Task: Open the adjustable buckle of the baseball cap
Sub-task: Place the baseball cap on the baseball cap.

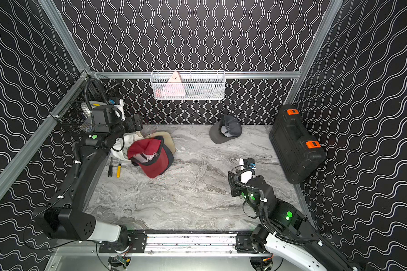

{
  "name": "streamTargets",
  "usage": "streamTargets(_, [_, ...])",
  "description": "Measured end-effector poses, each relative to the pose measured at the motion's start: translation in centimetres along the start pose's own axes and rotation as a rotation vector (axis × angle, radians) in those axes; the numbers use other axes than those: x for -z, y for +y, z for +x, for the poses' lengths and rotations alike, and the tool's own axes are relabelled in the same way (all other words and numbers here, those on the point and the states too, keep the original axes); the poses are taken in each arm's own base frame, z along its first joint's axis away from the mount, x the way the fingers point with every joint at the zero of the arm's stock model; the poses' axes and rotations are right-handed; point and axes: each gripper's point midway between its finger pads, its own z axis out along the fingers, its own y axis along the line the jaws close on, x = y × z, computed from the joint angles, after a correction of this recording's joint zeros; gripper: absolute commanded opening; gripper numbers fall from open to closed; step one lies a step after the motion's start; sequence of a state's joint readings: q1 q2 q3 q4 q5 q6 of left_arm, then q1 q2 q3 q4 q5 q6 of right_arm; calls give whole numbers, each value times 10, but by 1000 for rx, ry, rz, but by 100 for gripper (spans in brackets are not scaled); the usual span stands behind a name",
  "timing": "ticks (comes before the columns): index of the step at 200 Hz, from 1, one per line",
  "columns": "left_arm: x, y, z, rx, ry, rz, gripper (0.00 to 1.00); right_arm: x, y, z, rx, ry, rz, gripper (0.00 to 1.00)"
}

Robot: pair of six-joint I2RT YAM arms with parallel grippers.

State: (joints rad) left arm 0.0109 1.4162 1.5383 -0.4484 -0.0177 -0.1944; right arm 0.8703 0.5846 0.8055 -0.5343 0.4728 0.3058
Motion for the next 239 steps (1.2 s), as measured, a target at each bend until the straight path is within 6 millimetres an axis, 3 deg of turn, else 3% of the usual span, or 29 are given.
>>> streamTargets(29, [13,-9,-6,-8,-28,15,99,-7,2,4,11,37,15,41])
streamTargets(96, [36,-85,13,-118,-16,198,99,-29,-2,0,28,112,127,42])
streamTargets(119, [41,-102,21,-137,-5,246,99,-44,-28,1,-27,144,219,42])
streamTargets(162, [46,-118,43,-159,34,301,99,-76,-100,17,-288,240,331,43])
streamTargets(210, [53,-145,83,-204,104,370,98,-118,-136,34,-584,293,291,51])
streamTargets(239, [52,-158,119,-247,168,389,98,-161,-160,50,-764,335,264,52])
